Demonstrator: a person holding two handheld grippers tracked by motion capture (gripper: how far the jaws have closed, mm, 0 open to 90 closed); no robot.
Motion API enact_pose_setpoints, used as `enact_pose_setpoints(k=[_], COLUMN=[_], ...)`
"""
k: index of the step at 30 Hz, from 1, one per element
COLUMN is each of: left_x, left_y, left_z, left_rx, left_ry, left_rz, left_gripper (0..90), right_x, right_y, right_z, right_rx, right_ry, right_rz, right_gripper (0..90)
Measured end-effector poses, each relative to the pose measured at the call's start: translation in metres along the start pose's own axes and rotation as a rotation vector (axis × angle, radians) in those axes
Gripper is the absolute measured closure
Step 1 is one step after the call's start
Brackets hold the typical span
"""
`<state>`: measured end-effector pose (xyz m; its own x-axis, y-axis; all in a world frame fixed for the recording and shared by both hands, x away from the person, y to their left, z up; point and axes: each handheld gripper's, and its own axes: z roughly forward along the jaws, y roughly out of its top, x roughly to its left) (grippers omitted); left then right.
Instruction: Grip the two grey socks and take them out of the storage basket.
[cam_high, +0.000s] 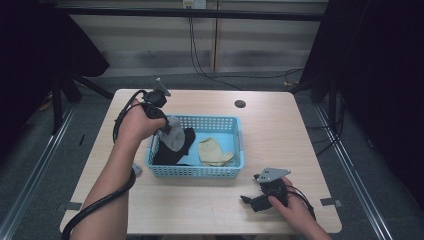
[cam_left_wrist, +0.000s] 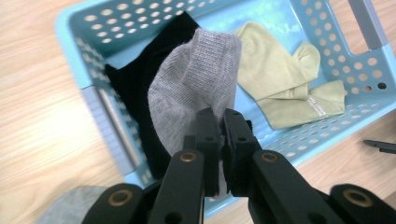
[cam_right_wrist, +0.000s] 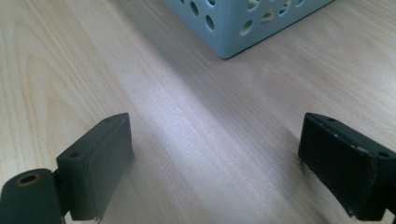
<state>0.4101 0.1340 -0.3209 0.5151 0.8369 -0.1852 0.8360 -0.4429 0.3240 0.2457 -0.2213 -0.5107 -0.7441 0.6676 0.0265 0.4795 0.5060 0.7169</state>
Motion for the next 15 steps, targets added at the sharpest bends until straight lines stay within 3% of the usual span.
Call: enact_pose_setpoints(k=[8, 15], left_x=[0.02, 0.039], left_y=[-0.01, -0.025], left_z=[-0.024, -0.033], left_rx=[-0.029, -0.029], left_ry=[0.021, 0.042], left_rz=[-0.04, -0.07], left_gripper=[86.0, 86.0], right_x=[0.0, 0.0], right_y=[0.0, 0.0], right_z=[0.0, 0.0], right_rx=[0.0, 0.0], right_ry=[0.0, 0.0], right_rz=[0.0, 0.0], right_gripper=[9.6, 9.6])
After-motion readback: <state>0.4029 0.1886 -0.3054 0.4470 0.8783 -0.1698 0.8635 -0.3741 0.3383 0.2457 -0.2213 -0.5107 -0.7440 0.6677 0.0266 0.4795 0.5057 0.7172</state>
